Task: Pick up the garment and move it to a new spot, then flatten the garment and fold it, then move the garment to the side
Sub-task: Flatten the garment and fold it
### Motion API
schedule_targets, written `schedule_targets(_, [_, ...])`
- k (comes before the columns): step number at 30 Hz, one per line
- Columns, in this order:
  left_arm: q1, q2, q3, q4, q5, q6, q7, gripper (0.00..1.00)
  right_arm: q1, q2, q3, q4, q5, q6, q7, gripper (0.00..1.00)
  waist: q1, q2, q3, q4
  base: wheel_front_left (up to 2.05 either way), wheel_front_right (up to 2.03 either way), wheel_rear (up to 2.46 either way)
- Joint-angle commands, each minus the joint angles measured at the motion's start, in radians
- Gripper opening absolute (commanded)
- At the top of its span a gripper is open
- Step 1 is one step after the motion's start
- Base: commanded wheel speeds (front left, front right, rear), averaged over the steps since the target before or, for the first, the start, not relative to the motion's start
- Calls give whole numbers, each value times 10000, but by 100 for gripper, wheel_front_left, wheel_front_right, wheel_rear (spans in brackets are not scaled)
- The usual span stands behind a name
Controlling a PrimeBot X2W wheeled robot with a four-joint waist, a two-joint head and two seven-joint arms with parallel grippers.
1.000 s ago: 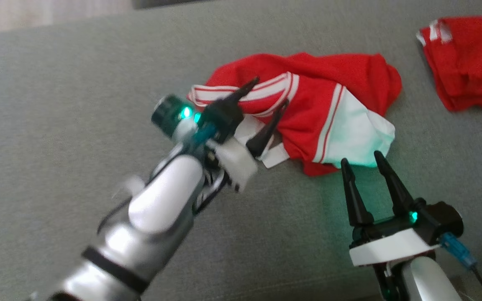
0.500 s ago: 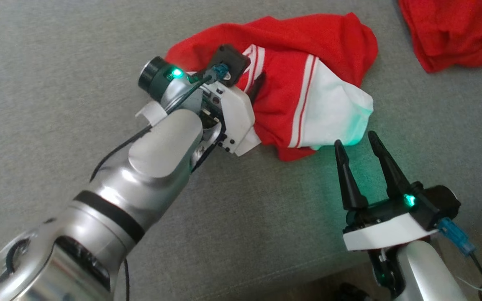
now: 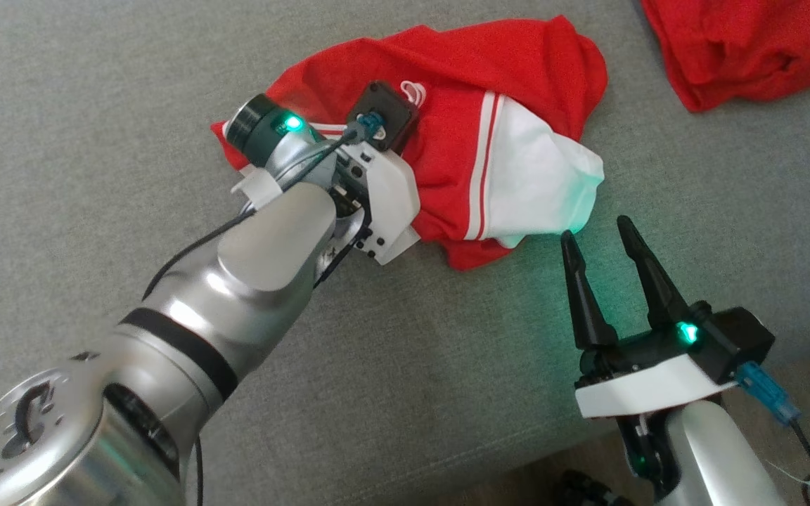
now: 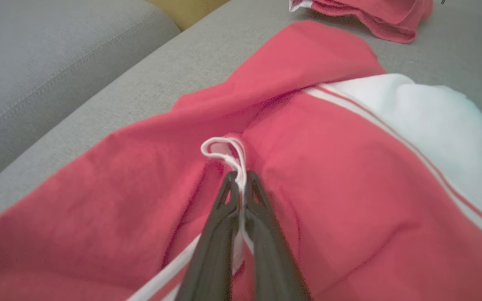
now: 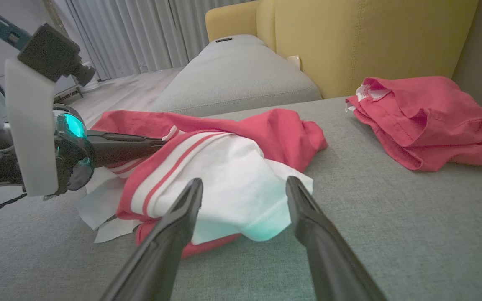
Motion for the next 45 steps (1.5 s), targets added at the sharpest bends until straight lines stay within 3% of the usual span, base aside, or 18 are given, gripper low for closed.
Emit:
schedule_targets(1, [-638,41,62,-187,-62,-14,-177,0,-153,-45,209,-272,81,65,-38,100,-1,0,-116,35,0,0,0])
schedule_targets(10, [-1250,41,-207,-1353,-870,-195,-1160,0,70,-45,286,-103,187,65,-38,100,-1,0,-1303,207,0,0,0])
schedule_targets(18, [-3133,41,612,-2337,-1977,-874,-1854,0,472,-45,466,40,277,65,-38,100,-1,0,-2481,-57,0,0,0])
schedule_targets(23, [-4340,41,1918,-2793,-2144,-842,-2041,0,688,-45,337,89,223,65,-38,100,-1,0,-2904,-78,0,0,0])
schedule_targets(26, [-4196,41,2963,-3047,-1983,-783,-2046,0,783,-45,206,61,169,65,-38,100,-1,0,-3084,44,0,0,0])
schedule_targets(30, [-2784,93,3812,-2882,-2106,-974,-2048,0,969,-45,-48,-26,57,65,-38,100,-1,0,-3255,472,0,0,0])
schedule_targets(35, [385,630,4114,-3041,-1856,-1084,-2049,0,1213,-45,-263,-137,-83,65,-38,100,-1,0,-3190,1144,0,0,0])
schedule_targets(39, [3045,1207,5088,-3760,-1392,-704,-2050,0,1287,-45,-417,-219,-239,65,-38,100,-1,0,-2942,1623,0,0,0])
schedule_targets(45, [6189,1632,7613,-5324,-251,-242,-2050,0,1270,-45,-504,-329,-404,65,-38,100,-1,0,-2695,2113,0,0,0])
